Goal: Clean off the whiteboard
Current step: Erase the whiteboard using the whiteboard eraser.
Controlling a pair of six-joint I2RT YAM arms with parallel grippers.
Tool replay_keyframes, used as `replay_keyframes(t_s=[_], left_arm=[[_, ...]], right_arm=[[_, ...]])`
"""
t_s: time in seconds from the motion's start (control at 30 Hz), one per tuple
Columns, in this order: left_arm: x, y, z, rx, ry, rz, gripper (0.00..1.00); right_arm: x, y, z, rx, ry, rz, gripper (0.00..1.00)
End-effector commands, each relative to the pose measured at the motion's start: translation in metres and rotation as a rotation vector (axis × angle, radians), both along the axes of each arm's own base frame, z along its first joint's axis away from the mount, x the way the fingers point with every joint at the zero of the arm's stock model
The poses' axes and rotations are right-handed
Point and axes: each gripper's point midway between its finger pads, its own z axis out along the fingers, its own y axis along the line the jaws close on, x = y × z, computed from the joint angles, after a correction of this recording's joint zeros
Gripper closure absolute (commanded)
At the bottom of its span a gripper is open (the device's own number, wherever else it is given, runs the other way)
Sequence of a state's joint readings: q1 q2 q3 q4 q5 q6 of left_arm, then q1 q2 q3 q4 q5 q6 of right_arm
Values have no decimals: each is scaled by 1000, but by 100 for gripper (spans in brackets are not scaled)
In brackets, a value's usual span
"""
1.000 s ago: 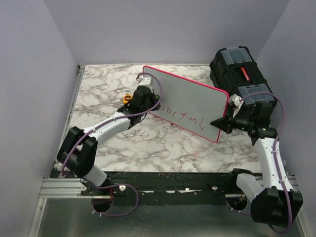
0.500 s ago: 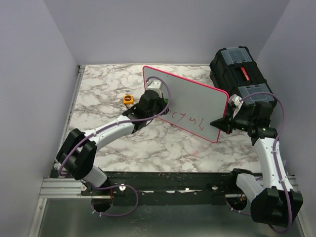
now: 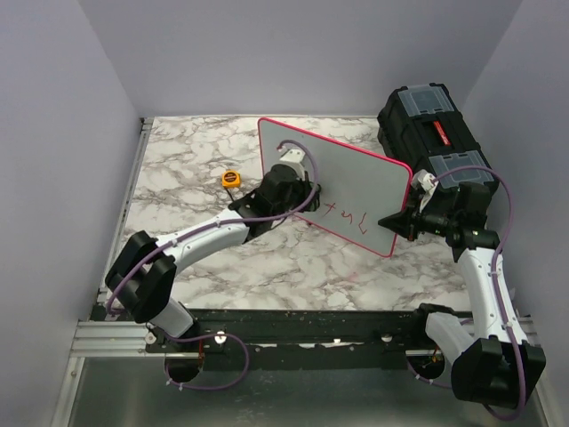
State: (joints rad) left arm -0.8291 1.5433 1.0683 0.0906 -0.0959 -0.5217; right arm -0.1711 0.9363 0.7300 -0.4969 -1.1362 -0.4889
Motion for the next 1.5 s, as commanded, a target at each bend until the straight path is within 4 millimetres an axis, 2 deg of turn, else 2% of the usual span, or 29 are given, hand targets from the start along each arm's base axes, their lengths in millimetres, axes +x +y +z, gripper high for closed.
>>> replay_keyframes(t_s=[0.0, 0.07, 0.13, 0.23, 0.3, 0.4, 0.53, 0.7, 0.8, 0.9, 1.0, 1.1, 1.2, 1.33, 1.47], left_arm=[[59, 85, -17, 19, 5, 217, 100], [70, 109, -28, 35, 27, 258, 100], [77, 125, -31, 42, 33, 284, 100], [80, 133, -30, 42, 24, 292, 100], [76, 128, -28, 26, 24, 268, 100], [66, 111, -28, -9, 25, 218, 100], [43, 66, -22, -25, 1, 113, 100], [19, 12, 0, -65, -30, 25, 100], [11, -3, 11, -77, -50, 5, 100], [19, 7, 10, -49, -55, 49, 100], [39, 37, 2, -39, -33, 119, 100], [59, 74, -9, -20, -7, 199, 100], [69, 99, -11, -9, -7, 240, 100], [70, 101, -2, -13, -24, 220, 100], [63, 86, 9, -51, -36, 165, 100]], right_arm=[[-20, 20, 24, 80, -53, 140, 100], [-20, 20, 25, 79, -55, 140, 100], [-19, 20, 24, 79, -52, 139, 100], [-19, 19, 23, 79, -49, 138, 100], [-18, 19, 23, 79, -47, 137, 100], [-18, 19, 21, 79, -42, 136, 100], [-17, 19, 20, 80, -39, 135, 100], [-16, 19, 19, 78, -35, 131, 100], [-16, 18, 19, 77, -34, 130, 100], [-17, 19, 20, 79, -36, 132, 99], [-17, 19, 21, 78, -43, 133, 100], [-18, 19, 22, 79, -44, 135, 100], [-18, 19, 22, 79, -43, 135, 100], [-17, 19, 21, 79, -43, 134, 99], [-17, 19, 20, 78, -40, 133, 100]])
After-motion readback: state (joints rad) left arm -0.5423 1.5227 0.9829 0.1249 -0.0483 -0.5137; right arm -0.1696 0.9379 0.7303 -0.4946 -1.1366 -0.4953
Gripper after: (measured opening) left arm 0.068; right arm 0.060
